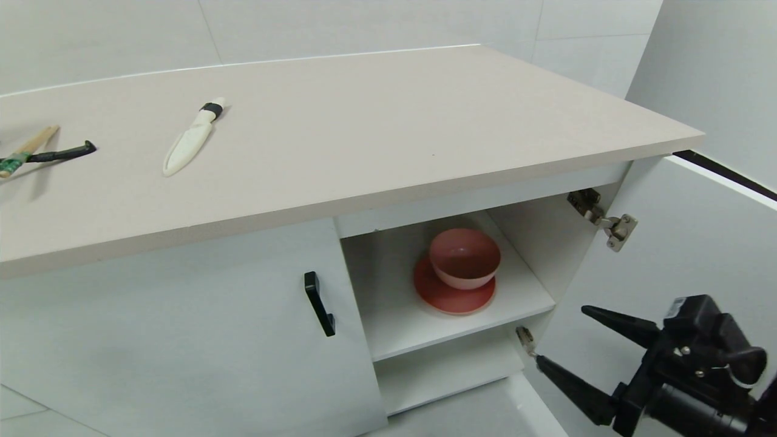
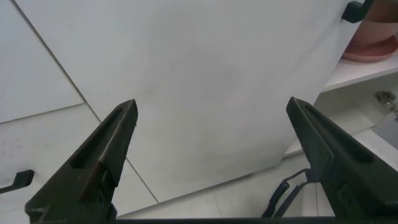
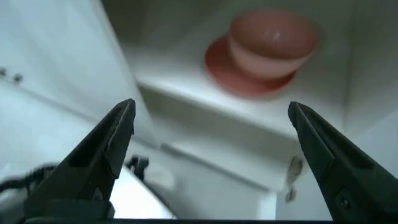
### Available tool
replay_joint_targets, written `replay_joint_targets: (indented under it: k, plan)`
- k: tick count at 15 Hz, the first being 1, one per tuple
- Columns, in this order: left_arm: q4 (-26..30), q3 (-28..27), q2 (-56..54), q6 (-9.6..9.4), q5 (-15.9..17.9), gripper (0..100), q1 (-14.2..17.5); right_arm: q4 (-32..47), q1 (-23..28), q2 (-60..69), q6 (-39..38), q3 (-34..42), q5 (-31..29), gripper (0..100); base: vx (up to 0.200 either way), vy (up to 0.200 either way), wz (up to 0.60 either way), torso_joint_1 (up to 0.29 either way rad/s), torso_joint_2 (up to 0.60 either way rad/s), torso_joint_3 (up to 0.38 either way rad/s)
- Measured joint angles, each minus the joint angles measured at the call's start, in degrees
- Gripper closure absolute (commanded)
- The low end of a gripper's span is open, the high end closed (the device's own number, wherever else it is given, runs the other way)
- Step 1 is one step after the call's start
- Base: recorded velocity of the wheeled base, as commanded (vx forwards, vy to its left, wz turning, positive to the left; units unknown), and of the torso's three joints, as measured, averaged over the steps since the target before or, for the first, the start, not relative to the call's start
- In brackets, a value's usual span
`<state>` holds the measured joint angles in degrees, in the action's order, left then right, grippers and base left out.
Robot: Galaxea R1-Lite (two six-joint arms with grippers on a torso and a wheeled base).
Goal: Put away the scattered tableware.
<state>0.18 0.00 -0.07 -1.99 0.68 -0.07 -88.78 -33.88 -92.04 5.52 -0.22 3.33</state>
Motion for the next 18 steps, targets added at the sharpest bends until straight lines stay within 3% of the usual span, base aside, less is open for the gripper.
replay_joint_targets:
  k: [4, 8, 12, 15, 18]
  plan:
    - [0.0, 0.0, 0.0, -0.48, 0.0, 0, 0.0, 9.8, 3.6, 11.2, -4.5, 0.2, -8.4, 0, 0.0, 0.0, 0.0, 0.0, 0.0, 0.0]
    - [0.0, 0.0, 0.0, -0.46, 0.0, 0, 0.0, 35.8, 6.2, 27.9, -8.7, 0.2, -15.7, 0, 0.0, 0.0, 0.0, 0.0, 0.0, 0.0]
    - [0.0, 0.0, 0.0, -0.41, 0.0, 0, 0.0, 57.9, 11.7, 49.4, -8.0, 0.2, -16.1, 0, 0.0, 0.0, 0.0, 0.0, 0.0, 0.0]
    - [-0.1, 0.0, 0.0, -0.41, 0.0, 0, 0.0, 72.6, 15.6, 70.3, -4.8, 0.2, -12.7, 0, 0.0, 0.0, 0.0, 0.0, 0.0, 0.0]
    - [0.0, 0.0, 0.0, -0.46, 0.0, 0, 0.0, 85.2, 20.2, 82.1, -1.4, 0.2, -9.2, 0, -0.2, 0.0, 0.0, 0.004, 0.0, -0.001]
